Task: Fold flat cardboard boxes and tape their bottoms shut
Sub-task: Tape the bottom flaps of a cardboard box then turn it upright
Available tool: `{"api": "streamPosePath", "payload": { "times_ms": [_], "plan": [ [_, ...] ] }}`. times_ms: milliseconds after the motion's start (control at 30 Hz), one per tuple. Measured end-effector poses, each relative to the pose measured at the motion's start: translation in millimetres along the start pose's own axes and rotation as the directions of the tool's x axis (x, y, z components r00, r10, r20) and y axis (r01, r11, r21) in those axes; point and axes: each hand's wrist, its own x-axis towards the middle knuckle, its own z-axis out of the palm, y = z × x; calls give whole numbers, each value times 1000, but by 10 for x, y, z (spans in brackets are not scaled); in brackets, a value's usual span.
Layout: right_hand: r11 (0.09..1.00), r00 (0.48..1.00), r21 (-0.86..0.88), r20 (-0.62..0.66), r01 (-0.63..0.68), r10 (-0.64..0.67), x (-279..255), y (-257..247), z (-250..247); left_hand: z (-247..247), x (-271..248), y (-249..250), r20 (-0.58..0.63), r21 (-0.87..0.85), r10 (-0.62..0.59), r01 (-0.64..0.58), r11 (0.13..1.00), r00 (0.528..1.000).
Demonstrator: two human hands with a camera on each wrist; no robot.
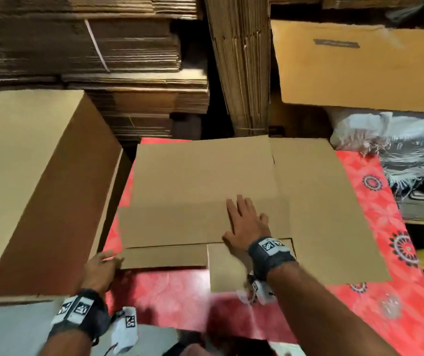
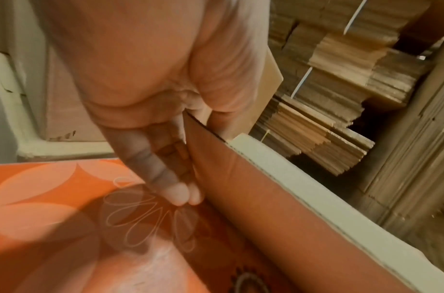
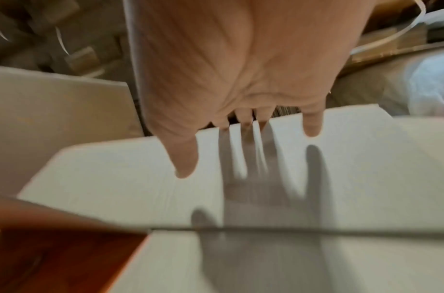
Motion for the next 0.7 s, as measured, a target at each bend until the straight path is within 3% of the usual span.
{"api": "streamPosePath", "payload": {
  "times_ms": [133,267,367,500,567,633,700],
  "plan": [
    [996,996,-3,-21,-89,89,148,-48,313,6,177,-164,76,29,28,-30,999,997],
    [990,977,-57,-179,-130,118,318,-92,333,-31,276,-173,55,69,109,-113,991,993],
    [988,921,-94,-380,-125,81,296,-159,198,-69,359,-33,-5,-3,123,-123,992,992],
    [999,826,-21,-564,-33,15,76,-252,117,-113,424,176,-147,-230,-8,-26,973,989],
    [998,811,24,-584,51,-27,-123,-306,213,-66,345,234,-151,-385,-70,7,923,986],
    [993,806,42,-589,109,-64,-351,-342,417,5,169,243,-128,-579,-168,64,813,977],
    [993,856,51,-513,104,-63,-604,-318,734,65,47,135,-42,-705,-228,133,697,973]
  ]
}}
